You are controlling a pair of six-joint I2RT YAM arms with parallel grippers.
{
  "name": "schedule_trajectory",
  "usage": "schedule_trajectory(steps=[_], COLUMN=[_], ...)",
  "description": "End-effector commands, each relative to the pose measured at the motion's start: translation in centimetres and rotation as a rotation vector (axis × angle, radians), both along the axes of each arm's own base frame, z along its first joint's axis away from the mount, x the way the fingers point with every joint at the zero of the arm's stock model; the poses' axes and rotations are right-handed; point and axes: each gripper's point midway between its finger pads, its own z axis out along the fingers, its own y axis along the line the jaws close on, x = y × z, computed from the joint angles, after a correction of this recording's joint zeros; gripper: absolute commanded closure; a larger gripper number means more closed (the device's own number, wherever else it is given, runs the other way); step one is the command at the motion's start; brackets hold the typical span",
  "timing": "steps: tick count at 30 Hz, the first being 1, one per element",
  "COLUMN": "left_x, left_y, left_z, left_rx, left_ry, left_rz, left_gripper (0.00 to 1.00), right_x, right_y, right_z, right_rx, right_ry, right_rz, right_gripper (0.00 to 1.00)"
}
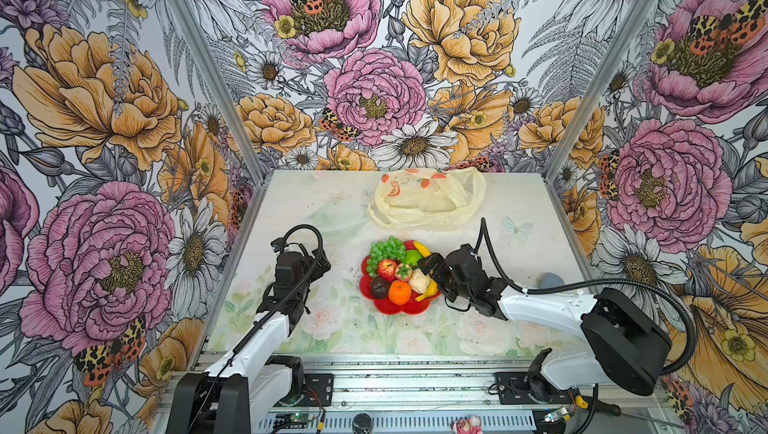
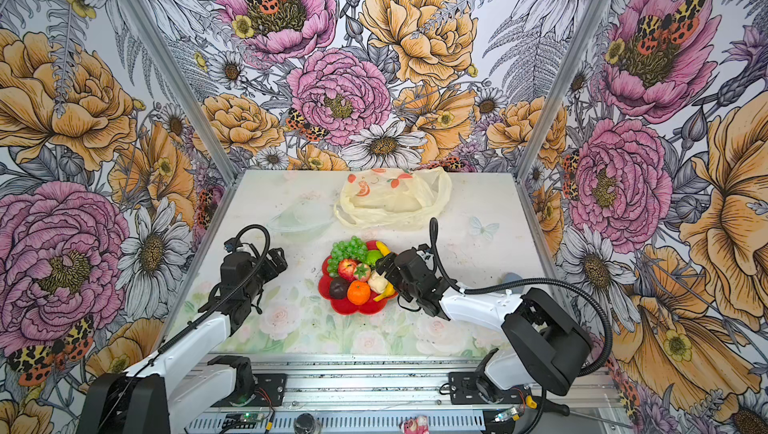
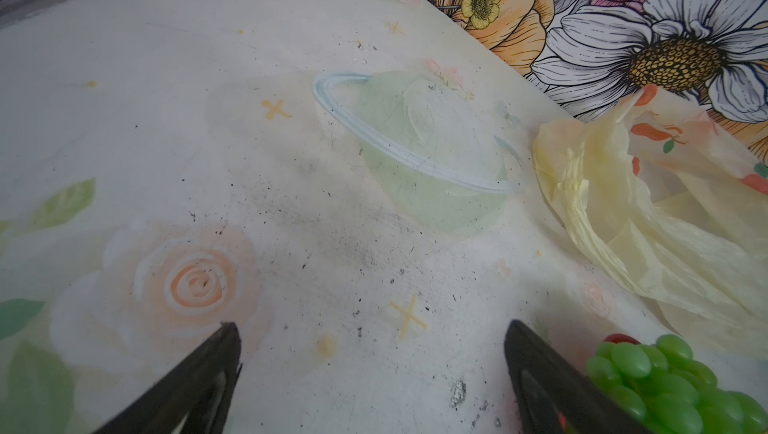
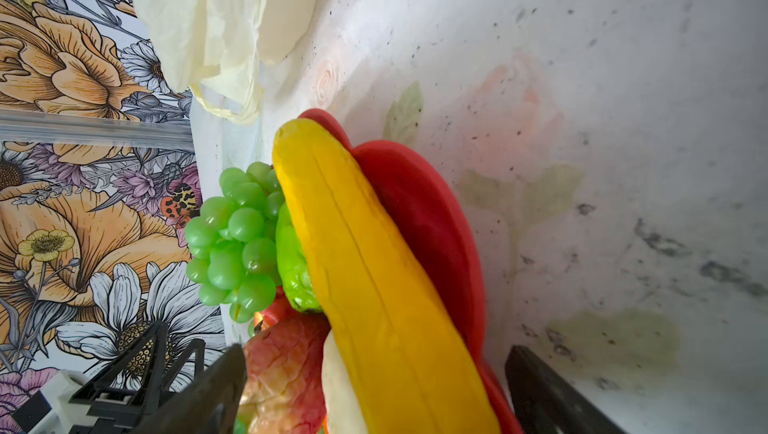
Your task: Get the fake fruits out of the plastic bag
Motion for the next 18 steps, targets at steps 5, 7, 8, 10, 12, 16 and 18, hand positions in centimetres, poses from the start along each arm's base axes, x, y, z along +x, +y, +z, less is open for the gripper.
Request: schedule_trajectory(steps=[5,7,8,10,12,16,18], left_x=[0.2,0.2,0.2,0.2,0.2,0.2,0.3], left_y=[0.2,0.2,0.2,0.2,0.2,0.2,0.2], left_z=[0.0,0.0,0.0,0.0,-0.1,0.0,0.0], left_rx=[0.001,0.002,0.002,0.003,0.003,0.004,0.004], left_ry=[-0.009,-0.011,-0.010,-0.009,-0.007,-0.008,-0.006], left_rz=[-0.004,-0.002,-0.003,-0.003,-0.003,-0.002,-0.001], left_gripper=[0.02,0.01,0.01,0.01,0.01,0.01,0.01], right_x=[2.7,3.1,3.3,3.4,3.4,3.1,2.9], right_y=[1.9,1.8,1.8,1.6,1.2,-0.2,-1.4], right_z=[2.0,1.9,1.8,1.3,1.0,1.5,1.6], right_rx=[0.032,0.024,0.020,0.018,0.018,-0.024,-0.048], right_ry=[-0.076,-0.080,-0.079,-0.064,-0.056,-0.069,-0.070], right_rz=[0.033,0.037,0.038,0.039,0.036,0.029,0.012], right_gripper=[0.01,0.02,0.01,0.00,0.00,0.01,0.01])
